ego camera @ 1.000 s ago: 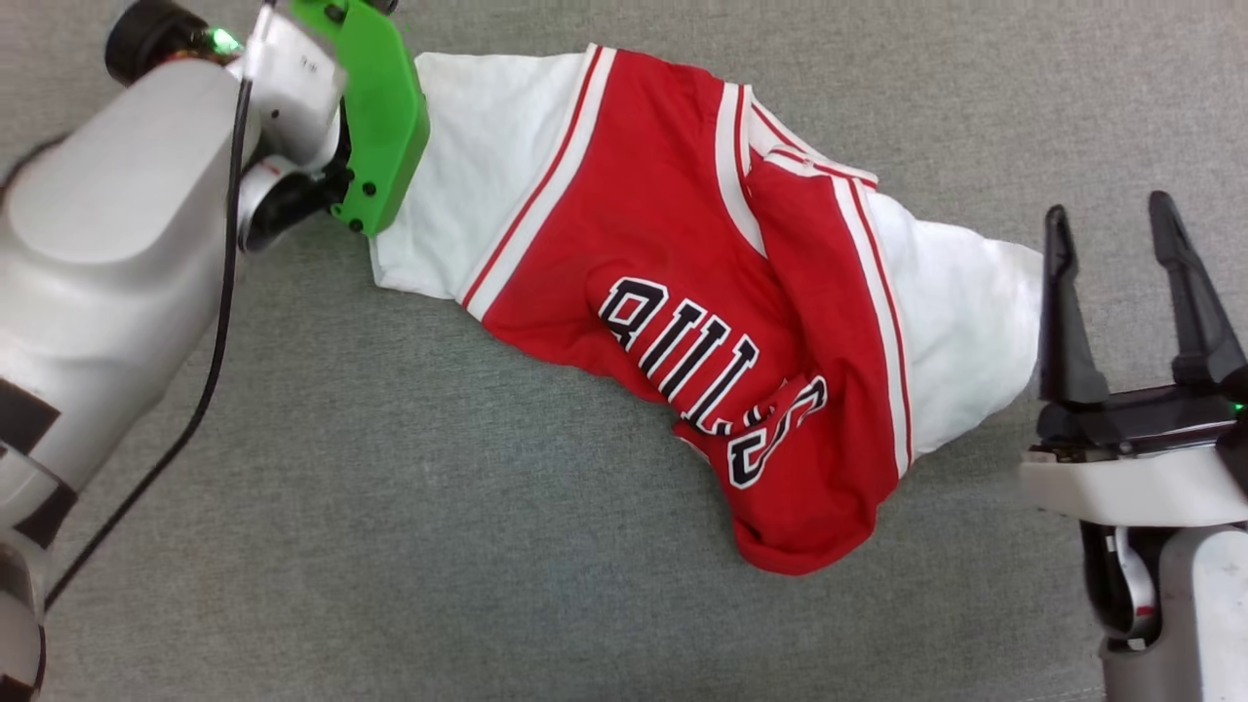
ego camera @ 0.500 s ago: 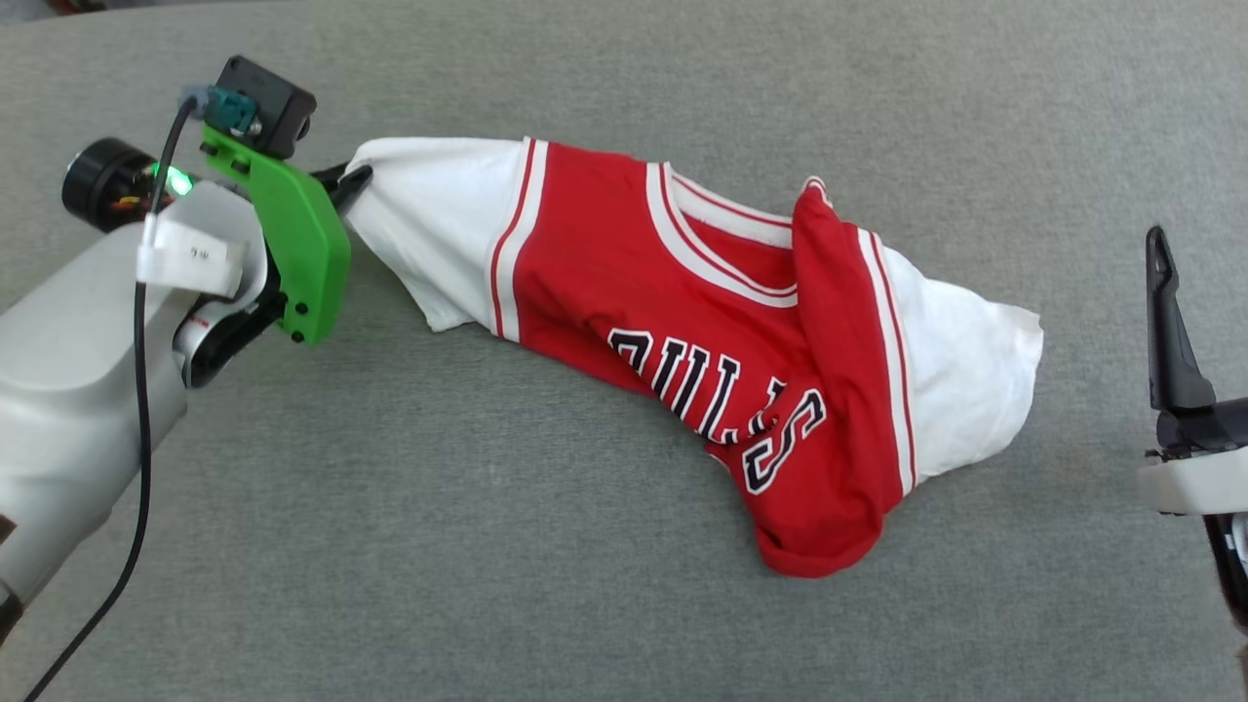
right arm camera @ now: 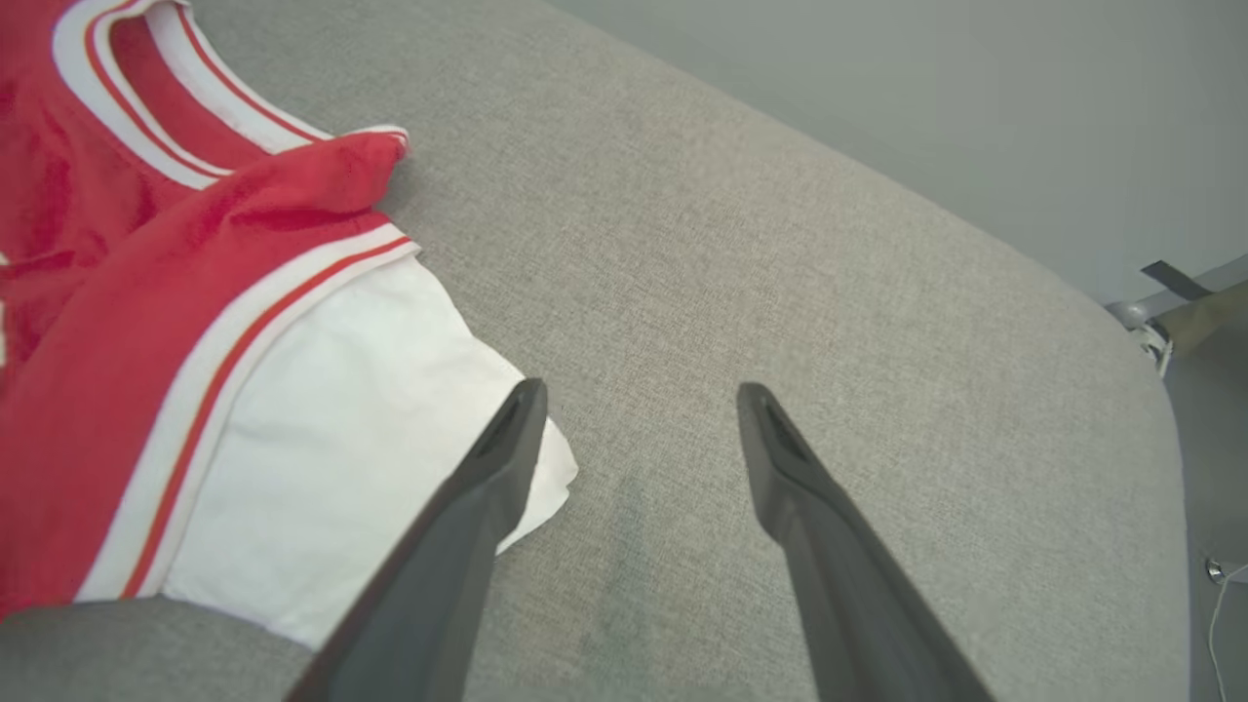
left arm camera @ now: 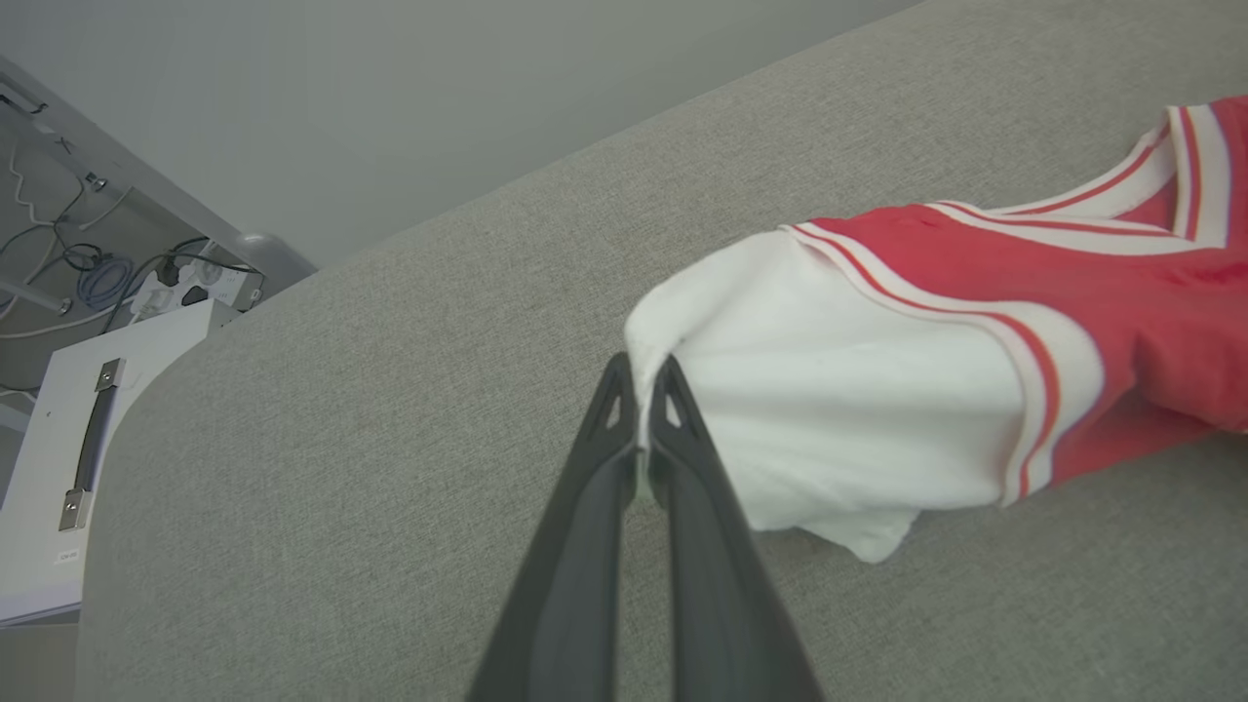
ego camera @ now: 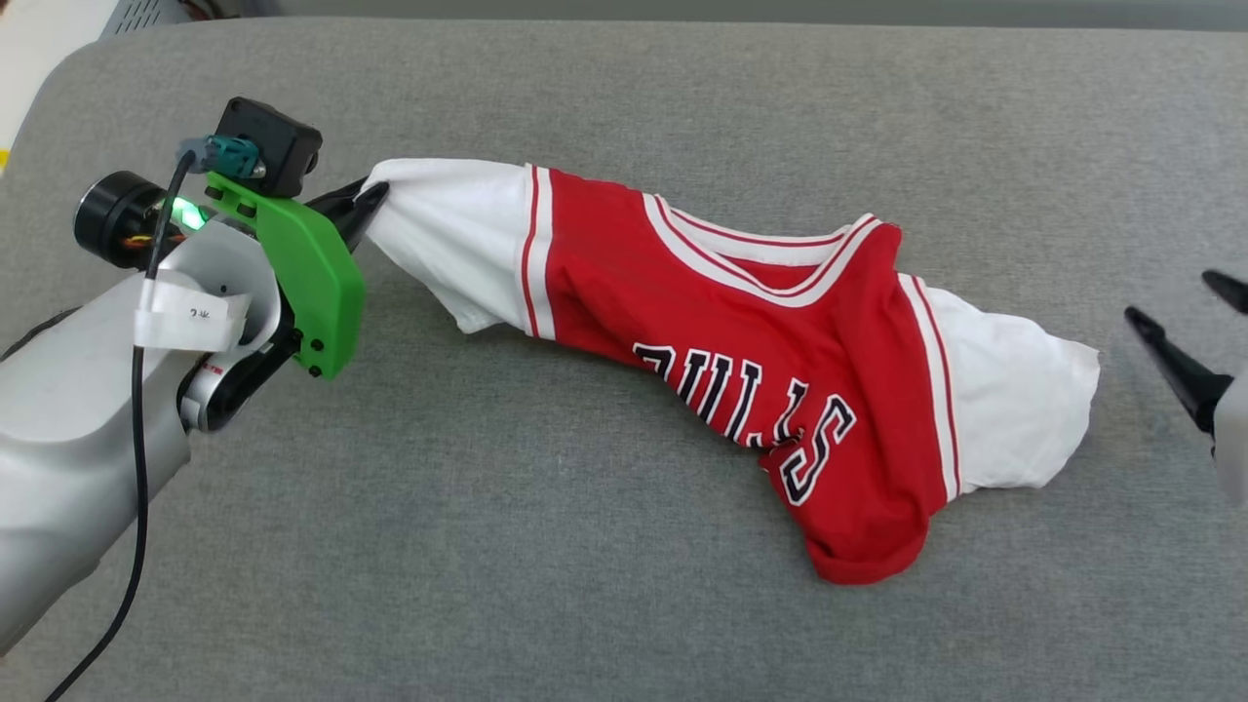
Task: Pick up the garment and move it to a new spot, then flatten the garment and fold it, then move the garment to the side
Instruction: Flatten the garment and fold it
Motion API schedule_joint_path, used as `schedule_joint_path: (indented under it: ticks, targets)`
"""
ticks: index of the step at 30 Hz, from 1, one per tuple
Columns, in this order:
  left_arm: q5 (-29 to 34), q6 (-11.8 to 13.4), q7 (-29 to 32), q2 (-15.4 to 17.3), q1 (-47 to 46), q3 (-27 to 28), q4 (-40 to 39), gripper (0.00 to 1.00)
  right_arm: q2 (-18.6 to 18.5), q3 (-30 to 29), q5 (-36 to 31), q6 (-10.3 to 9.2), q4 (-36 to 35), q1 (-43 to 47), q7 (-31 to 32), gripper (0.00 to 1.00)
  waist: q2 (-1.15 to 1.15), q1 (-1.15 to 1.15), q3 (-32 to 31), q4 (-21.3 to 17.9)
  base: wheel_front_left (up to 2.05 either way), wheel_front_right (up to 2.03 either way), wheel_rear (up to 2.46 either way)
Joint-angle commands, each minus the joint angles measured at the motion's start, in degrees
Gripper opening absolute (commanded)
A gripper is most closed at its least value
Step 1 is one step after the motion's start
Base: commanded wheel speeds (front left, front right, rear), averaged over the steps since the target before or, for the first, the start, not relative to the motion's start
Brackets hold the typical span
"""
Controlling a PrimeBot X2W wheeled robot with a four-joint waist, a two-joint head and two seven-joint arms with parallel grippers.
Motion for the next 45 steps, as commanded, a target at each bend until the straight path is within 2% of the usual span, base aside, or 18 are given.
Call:
schedule_joint_path:
  ticks: [1, 5, 9, 17, 21, 26, 27, 28, 33, 40, 43, 44, 45]
  targets:
    - [0.5, 0.8, -0.4, 0.5, 0.8, 0.3, -0.8, 0.00, -1.1, 1.7, 3.0, -0.04, -0.8, -1.8, 4.7, 1.00, 0.00, 0.00, 0.9, 0.8, 0.00, 0.00, 0.00]
    - [0.9, 1.9, -0.5, 0.6, 0.3, 0.5, -2.8, 0.00, -4.0, 5.9, 7.5, -0.04, -2.0, -4.5, 15.7, 1.00, 0.00, 0.00, 2.3, 1.6, 0.00, 0.00, 0.00]
    - [1.3, 2.6, -0.8, 0.4, -0.6, 0.8, -4.3, 0.00, -4.8, 9.2, 9.2, -0.04, -1.0, -6.7, 21.6, 1.00, 0.00, 0.00, 4.0, 2.5, 0.00, 0.00, 0.00]
    - [2.1, 3.4, -1.6, 0.2, -2.0, 1.4, -5.9, 0.00, -3.0, 15.9, 7.2, -0.04, 5.8, -11.5, 23.0, 1.00, 0.00, 0.00, 7.8, 3.4, 0.00, 0.00, 0.00]
    - [2.3, 3.3, -2.0, -0.1, -2.4, 1.5, -6.0, 0.00, -1.5, 19.9, 8.4, -0.04, 9.6, -11.9, 23.2, 1.00, 0.00, 0.00, 9.1, 3.8, 0.00, 0.00, 0.00]
    - [2.3, 2.8, -2.3, -0.4, -2.3, 1.2, -5.4, 0.00, -1.5, 25.0, 11.5, -0.04, 11.6, -11.7, 24.0, 1.00, 0.00, 0.00, 9.4, 3.7, 0.00, 0.00, 0.00]
    - [2.3, 2.7, -2.3, -0.4, -2.3, 1.2, -5.2, 0.00, -1.7, 25.8, 11.9, -0.04, 11.9, -12.0, 23.7, 0.96, 0.00, 0.00, 9.3, 3.6, 0.00, 0.00, 0.00]
    - [2.3, 2.6, -2.3, -0.4, -2.3, 1.1, -5.1, 0.00, -1.8, 26.3, 12.1, -0.04, 12.0, -12.3, 23.4, 0.00, 0.00, 0.00, 9.2, 3.5, 0.00, 0.00, 0.00]
    - [2.2, 2.2, -2.6, -0.4, -1.9, 0.8, -4.1, 0.00, -1.4, 26.6, 13.2, -0.04, 13.0, -15.2, 18.0, 0.00, 0.00, 0.00, 7.5, 2.7, 0.00, 0.00, 0.00]
    - [3.7, 2.1, -6.9, 0.3, -1.8, 1.4, -4.5, 0.00, -2.2, 23.8, 11.1, -0.04, 11.4, -19.0, 5.0, 0.00, 0.00, 0.00, 2.4, 1.6, 0.00, 0.00, 0.00]
    - [4.9, 2.7, -9.1, 1.0, -1.8, 1.7, -5.6, 0.00, -3.0, 22.0, 11.0, -0.04, 10.3, -19.5, 0.8, 0.00, 0.00, 0.00, 0.1, 1.2, 0.00, 0.00, 0.00]
    - [6.2, 3.9, -11.2, 2.0, -2.0, 2.2, -7.4, 0.00, -3.7, 19.4, 10.7, -0.04, 9.1, -19.6, -2.9, 0.00, 0.00, 0.00, -2.1, 0.8, 0.00, 0.00, 0.00]
    - [6.6, 4.4, -11.9, 2.2, -2.1, 2.5, -8.0, 0.00, -3.8, 18.6, 10.5, -0.04, 8.8, -19.5, -4.0, 0.00, 0.00, 0.00, -2.7, 0.7, 0.00, 0.00, 0.00]
